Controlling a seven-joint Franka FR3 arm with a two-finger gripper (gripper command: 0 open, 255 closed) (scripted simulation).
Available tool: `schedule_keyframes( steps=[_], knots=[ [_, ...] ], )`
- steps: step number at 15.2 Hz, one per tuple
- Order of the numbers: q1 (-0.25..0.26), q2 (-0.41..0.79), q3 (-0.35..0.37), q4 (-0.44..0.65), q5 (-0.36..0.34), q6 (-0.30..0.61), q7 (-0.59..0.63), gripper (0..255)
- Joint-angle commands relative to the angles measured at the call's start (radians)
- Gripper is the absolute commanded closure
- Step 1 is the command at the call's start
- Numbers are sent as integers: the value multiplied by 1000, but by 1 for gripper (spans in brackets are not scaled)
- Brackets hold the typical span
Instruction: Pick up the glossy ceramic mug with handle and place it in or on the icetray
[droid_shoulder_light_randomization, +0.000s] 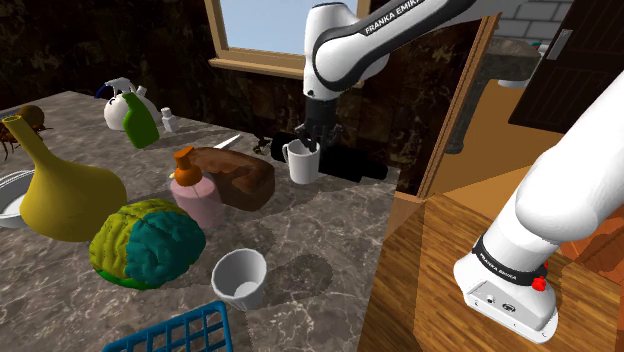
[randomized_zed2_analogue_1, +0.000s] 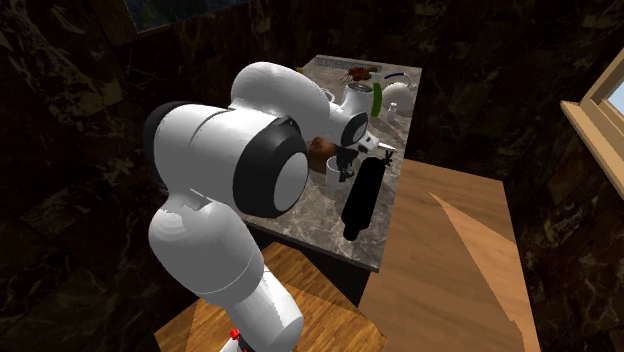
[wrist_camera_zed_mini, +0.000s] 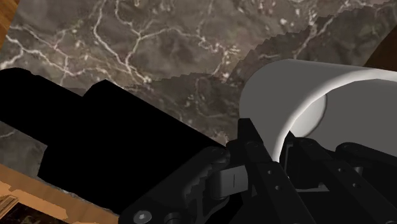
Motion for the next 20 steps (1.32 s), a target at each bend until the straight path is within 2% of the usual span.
schedule_keyframes(
  steps=[1, 10, 20],
  knots=[
    [0, -13, -1, 16, 2, -28, 1, 255],
    [-1, -56, -7, 85, 7, -141, 1, 255],
    [105, -35, 142, 131, 19, -141, 253, 255]
  ],
)
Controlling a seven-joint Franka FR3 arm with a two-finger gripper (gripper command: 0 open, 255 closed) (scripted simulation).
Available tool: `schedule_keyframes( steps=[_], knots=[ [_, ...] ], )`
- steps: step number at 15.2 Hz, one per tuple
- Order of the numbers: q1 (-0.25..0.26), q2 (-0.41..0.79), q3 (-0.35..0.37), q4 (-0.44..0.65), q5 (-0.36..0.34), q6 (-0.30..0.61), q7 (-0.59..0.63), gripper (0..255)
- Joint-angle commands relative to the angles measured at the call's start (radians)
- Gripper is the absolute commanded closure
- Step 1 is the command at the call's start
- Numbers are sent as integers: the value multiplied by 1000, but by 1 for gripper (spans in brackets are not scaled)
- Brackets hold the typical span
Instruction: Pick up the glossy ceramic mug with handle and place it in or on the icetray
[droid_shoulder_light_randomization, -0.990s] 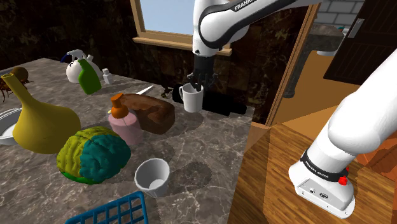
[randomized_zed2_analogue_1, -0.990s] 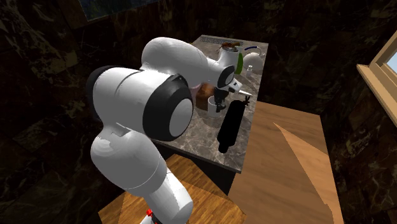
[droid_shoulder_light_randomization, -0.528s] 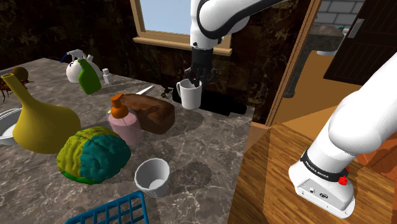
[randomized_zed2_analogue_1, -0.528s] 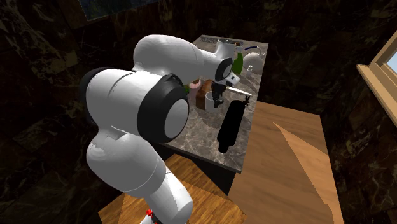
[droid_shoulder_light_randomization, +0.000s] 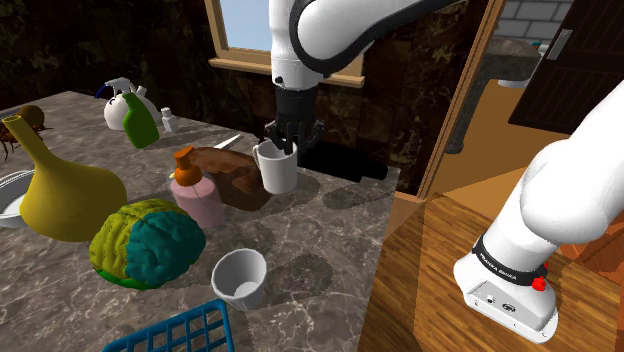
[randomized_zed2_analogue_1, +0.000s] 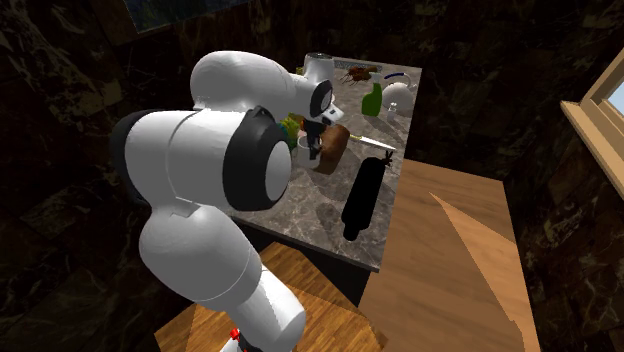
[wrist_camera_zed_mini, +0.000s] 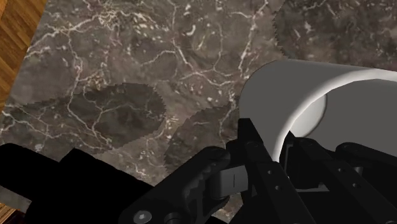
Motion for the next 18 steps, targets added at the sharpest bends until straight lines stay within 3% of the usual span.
schedule_keyframes(
  steps=[1, 9, 18],
  knots=[
    [20, 21, 32, 22, -6, 3, 56, 255],
    [102, 130, 150, 148, -62, -7, 287, 255],
    [238, 347, 244, 383, -215, -57, 568, 255]
  ],
)
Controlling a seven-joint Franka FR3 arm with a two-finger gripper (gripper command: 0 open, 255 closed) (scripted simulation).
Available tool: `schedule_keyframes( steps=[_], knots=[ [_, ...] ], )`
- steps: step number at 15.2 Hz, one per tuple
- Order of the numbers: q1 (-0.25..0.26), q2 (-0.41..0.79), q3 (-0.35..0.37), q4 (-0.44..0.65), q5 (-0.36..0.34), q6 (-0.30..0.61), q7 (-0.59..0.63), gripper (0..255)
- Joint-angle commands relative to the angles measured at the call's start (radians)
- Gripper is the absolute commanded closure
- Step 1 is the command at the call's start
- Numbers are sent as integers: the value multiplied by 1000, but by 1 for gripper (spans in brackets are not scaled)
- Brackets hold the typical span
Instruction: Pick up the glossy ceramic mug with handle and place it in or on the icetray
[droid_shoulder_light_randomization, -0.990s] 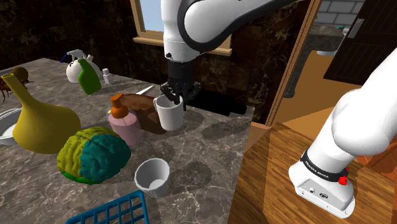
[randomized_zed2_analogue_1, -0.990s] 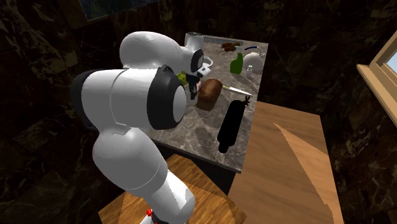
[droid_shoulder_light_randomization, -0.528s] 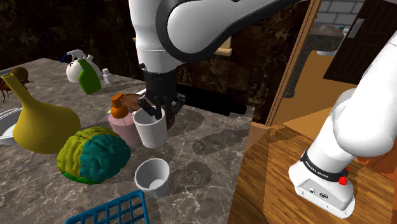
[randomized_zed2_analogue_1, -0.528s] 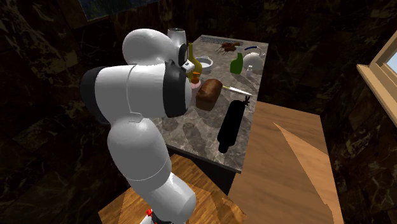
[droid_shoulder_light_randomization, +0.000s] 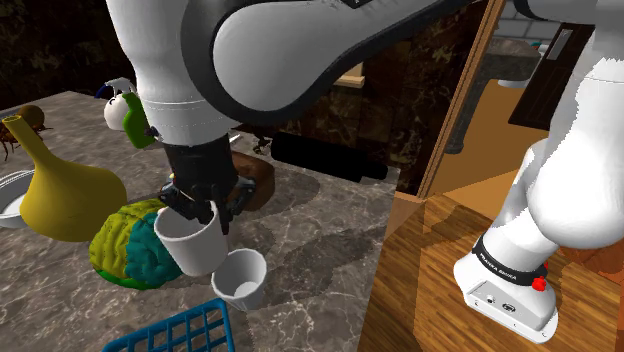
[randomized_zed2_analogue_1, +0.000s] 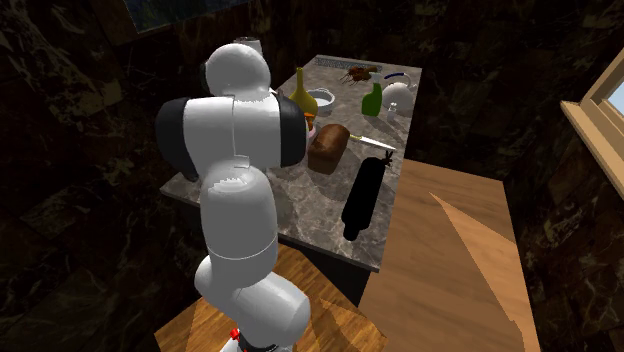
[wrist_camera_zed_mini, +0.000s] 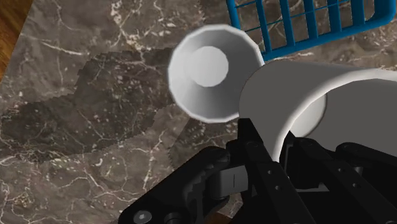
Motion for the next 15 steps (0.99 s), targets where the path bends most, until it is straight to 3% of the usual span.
schedule_keyframes(
  steps=[1, 9, 15],
  knots=[
    [43, 61, 13, 67, -45, -17, 68, 255],
    [274, 331, 11, 421, -215, -145, 276, 255],
    [269, 341, 3, 353, -222, -70, 282, 255]
  ],
)
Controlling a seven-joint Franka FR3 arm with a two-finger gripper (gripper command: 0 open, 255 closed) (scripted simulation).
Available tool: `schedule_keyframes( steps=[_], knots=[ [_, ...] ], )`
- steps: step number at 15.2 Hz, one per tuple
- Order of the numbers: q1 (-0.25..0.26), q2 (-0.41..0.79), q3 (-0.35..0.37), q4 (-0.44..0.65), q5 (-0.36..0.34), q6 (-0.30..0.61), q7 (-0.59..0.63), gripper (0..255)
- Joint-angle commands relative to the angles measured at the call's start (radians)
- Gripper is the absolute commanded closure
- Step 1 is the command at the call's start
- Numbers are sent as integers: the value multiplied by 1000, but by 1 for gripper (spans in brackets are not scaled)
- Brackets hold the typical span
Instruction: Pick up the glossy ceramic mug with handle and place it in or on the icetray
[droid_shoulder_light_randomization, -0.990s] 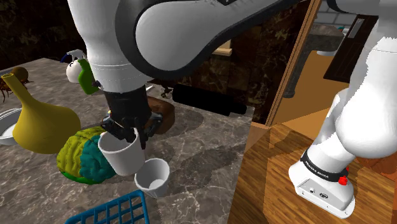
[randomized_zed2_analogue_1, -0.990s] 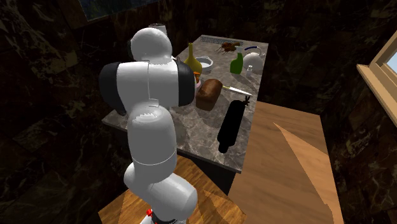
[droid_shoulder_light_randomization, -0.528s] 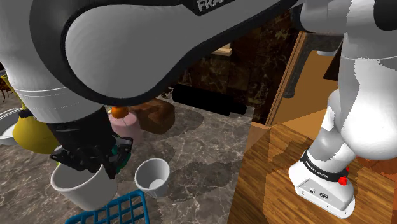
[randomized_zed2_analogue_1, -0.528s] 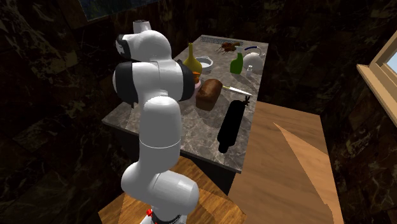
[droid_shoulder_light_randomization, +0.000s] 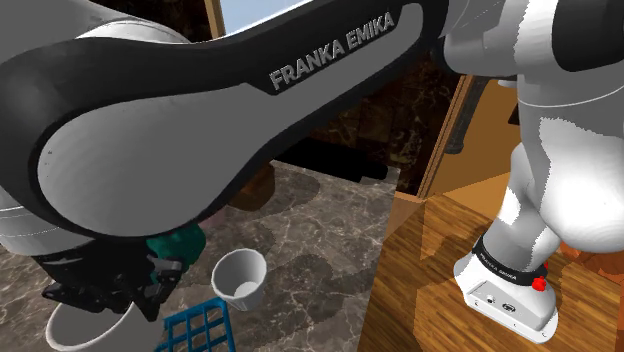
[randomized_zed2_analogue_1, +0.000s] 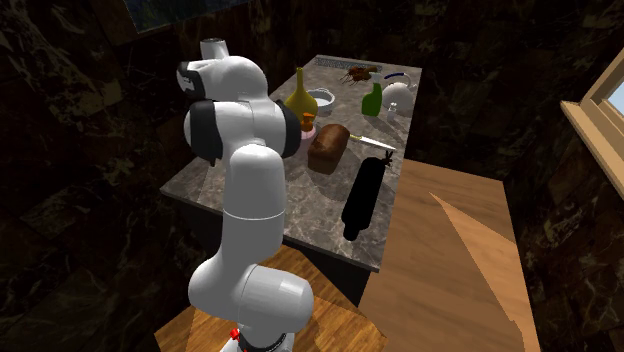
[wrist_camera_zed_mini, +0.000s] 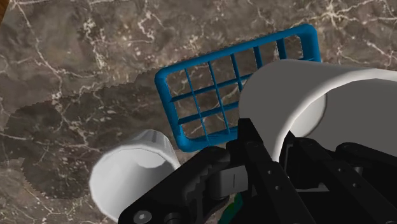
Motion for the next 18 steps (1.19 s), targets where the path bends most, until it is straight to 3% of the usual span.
schedule_keyframes(
  steps=[1, 12, 18],
  knots=[
    [-4, 1, -2, -27, -2, 28, 2, 255],
    [-4, 42, -21, -117, -33, 152, 20, 255],
    [-4, 42, -21, -117, -33, 152, 20, 255]
  ],
)
